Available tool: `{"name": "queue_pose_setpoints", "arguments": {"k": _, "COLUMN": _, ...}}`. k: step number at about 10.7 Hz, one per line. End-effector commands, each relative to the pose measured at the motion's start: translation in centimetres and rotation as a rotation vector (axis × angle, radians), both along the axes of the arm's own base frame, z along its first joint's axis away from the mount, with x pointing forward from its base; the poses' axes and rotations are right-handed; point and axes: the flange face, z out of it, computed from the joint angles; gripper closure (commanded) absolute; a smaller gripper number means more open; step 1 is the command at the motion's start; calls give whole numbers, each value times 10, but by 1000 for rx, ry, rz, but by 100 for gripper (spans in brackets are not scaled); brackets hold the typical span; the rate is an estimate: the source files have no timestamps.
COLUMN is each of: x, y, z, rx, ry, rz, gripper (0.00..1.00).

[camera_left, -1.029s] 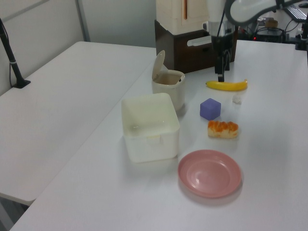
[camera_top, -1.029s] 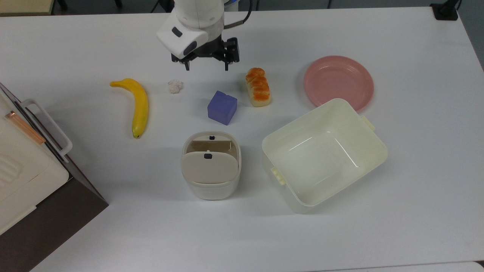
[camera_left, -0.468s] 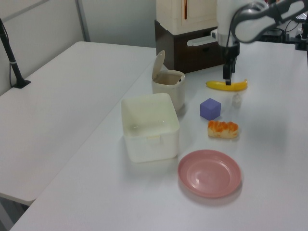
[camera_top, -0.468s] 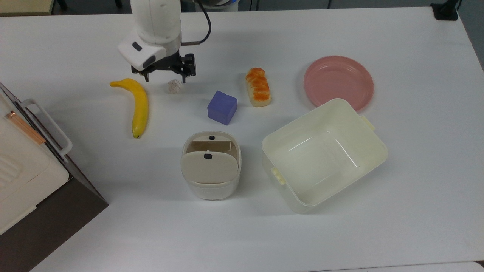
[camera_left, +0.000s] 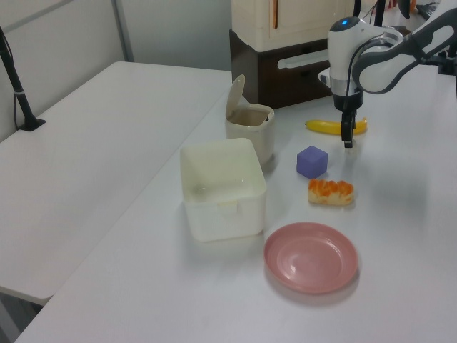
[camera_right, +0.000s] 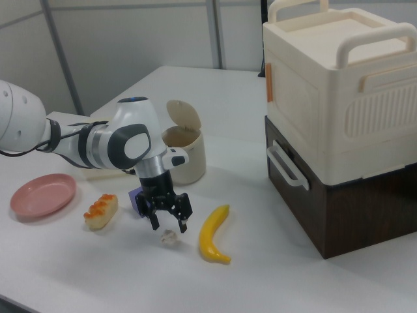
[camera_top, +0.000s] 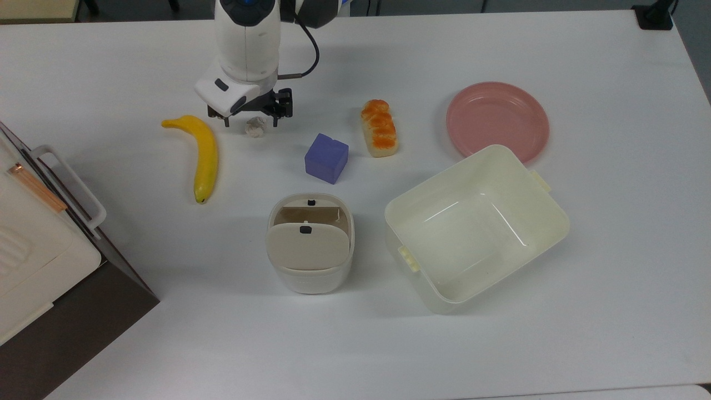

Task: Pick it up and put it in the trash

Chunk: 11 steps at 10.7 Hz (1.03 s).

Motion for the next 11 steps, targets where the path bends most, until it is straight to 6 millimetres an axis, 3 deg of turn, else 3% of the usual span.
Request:
{"name": "queue_pose_setpoints", "arguments": {"k": 1, "x": -2, "y": 5, "z": -16, "rx": -12, "ry": 8, "rz": 41, "gripper": 28}}
{"name": "queue_pose_setpoints", "arguments": {"k": 3, "x": -2, "y": 6, "z": -20, "rx": -13, "ry": 14, "rz": 44, "gripper": 57}}
{"name": "queue_pose_setpoints", "arguments": {"k": 5, "x": 0, "y": 9, "z": -7, "rx": -11, "ry": -1, "rz": 48, "gripper": 92}}
{"name": "queue_pose_setpoints", "arguments": {"k": 7, "x": 7, "y": 14, "z": 15, "rx": -2, "ry": -41, "rz": 35, "gripper": 97}}
{"name": "queue_pose_setpoints", "arguments": {"k": 8, "x": 15, "y": 19, "z": 37, "rx": 6, "ry": -38, "rz": 25, "gripper": 97}}
{"name": "queue_pose_setpoints", "arguments": {"k": 10, "x": 35, "y": 68, "z": 87, "rx": 119, "ry": -60, "rz": 13, "gripper": 94}}
{"name": "queue_pose_setpoints", "arguments": {"k": 11, "x": 38, "y": 104, "z": 99, "rx": 156, "ry": -60, "rz": 21, "gripper": 93}}
